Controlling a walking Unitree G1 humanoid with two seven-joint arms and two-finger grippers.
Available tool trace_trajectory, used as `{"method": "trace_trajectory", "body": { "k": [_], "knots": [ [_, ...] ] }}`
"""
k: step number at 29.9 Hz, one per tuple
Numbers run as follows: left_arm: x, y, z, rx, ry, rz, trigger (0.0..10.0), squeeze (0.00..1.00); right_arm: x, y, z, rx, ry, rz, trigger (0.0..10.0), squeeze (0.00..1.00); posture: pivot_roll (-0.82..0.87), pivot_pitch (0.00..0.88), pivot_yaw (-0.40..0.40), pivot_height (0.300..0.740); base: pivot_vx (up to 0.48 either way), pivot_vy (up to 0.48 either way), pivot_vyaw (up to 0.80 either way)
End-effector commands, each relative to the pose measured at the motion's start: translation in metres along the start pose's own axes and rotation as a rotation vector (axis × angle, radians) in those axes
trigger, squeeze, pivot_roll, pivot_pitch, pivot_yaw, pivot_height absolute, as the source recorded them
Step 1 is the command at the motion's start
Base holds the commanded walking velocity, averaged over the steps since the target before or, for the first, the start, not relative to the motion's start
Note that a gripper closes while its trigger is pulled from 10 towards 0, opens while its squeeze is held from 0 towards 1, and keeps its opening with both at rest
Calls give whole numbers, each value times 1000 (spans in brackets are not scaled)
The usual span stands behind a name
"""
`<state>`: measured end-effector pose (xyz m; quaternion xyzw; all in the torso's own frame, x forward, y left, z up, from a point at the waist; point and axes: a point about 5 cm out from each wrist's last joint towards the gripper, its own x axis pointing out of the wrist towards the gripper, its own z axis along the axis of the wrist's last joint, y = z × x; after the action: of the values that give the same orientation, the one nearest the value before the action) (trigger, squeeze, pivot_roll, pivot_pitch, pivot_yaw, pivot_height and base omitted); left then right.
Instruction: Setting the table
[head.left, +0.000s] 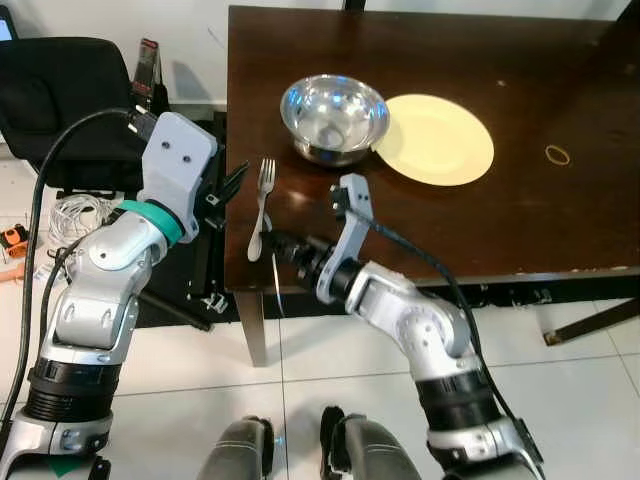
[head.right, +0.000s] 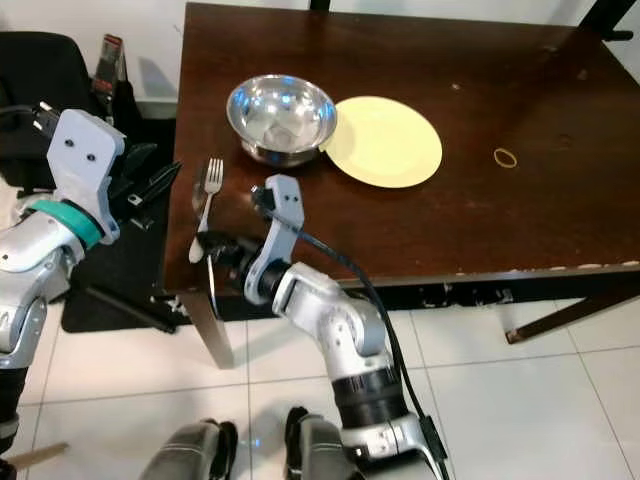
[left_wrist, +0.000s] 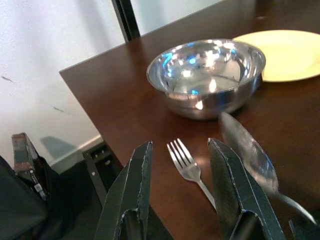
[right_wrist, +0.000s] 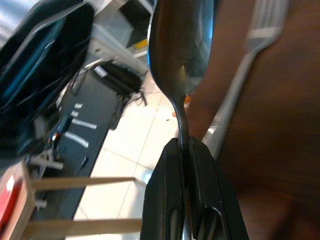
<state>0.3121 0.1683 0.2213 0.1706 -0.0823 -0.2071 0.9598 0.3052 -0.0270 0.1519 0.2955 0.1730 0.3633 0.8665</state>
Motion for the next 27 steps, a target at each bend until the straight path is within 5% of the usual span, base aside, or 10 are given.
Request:
{"method": "trace_trajectory", "body": {
  "k": [1, 10, 27],
  "knots": [
    [-2, -1, -4, -6, 24, 7, 10000, 0, 2, -6, 0, 29, -15, -44, 10000, 0, 122, 168, -7, 740, 0, 0, 0],
    [-1, 10, -4, -1, 33, 75, 10000, 0, 16, -13, 17, 45, -78, -91, 10000, 0, 131, 171, -9, 740, 0, 0, 0],
    [-3, -1, -2, -27, 35, 79, 10000, 0, 45, -22, 21, -2, 24, -237, 10000, 0, 129, 189, -34, 740, 0, 0, 0]
  ]
}}
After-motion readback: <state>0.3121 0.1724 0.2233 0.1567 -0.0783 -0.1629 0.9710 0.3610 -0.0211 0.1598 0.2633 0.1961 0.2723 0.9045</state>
